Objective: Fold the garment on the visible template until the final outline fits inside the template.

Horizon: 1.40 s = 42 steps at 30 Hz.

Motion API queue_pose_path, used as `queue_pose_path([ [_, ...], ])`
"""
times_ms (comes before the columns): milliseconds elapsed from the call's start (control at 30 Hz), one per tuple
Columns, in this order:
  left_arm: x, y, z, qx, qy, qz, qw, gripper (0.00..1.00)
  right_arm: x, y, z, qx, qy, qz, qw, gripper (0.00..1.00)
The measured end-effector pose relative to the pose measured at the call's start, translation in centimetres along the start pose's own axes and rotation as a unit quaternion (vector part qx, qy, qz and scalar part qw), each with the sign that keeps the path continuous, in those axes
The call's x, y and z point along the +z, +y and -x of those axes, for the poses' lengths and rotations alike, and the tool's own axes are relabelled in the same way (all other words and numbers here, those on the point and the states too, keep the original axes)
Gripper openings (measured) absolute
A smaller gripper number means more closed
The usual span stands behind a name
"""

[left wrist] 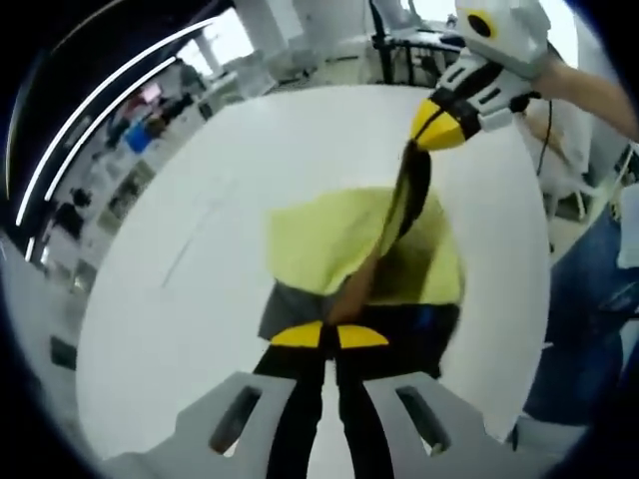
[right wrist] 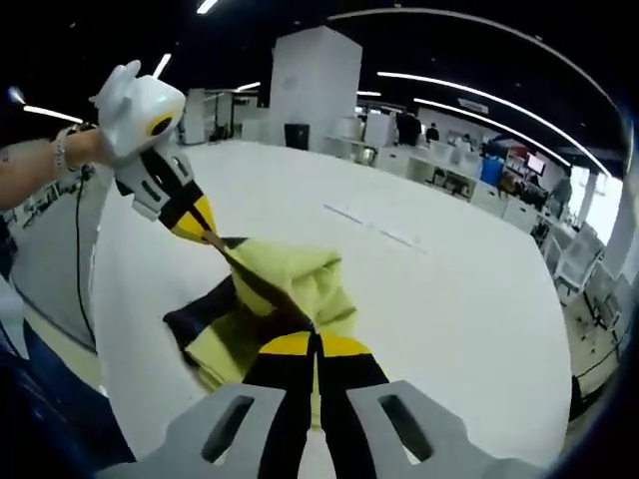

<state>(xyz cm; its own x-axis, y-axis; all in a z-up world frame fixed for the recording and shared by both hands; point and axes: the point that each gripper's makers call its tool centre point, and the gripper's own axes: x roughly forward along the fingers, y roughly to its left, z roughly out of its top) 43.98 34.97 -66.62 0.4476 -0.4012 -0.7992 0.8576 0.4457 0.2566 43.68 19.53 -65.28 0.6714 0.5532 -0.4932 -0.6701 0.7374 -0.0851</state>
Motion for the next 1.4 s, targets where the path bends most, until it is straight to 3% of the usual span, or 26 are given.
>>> queue_pose_path([
  [533,1.1,0.7,2.8,0.014,-0.011,0.031,0.9994,0.00,3.7,-0.1,1.3,0.002,-0.015,0.028,0.9995,0.01],
  [900,2.4,1.2,4.3,0.020,-0.020,0.041,0.9987,0.00,4.6,0.0,2.3,-0.001,-0.019,0.037,0.9991,0.01],
  [1400,3.1,0.8,5.9,0.016,-0.024,0.051,0.9983,0.00,6.2,0.2,3.8,-0.006,-0.028,0.053,0.9982,0.01],
])
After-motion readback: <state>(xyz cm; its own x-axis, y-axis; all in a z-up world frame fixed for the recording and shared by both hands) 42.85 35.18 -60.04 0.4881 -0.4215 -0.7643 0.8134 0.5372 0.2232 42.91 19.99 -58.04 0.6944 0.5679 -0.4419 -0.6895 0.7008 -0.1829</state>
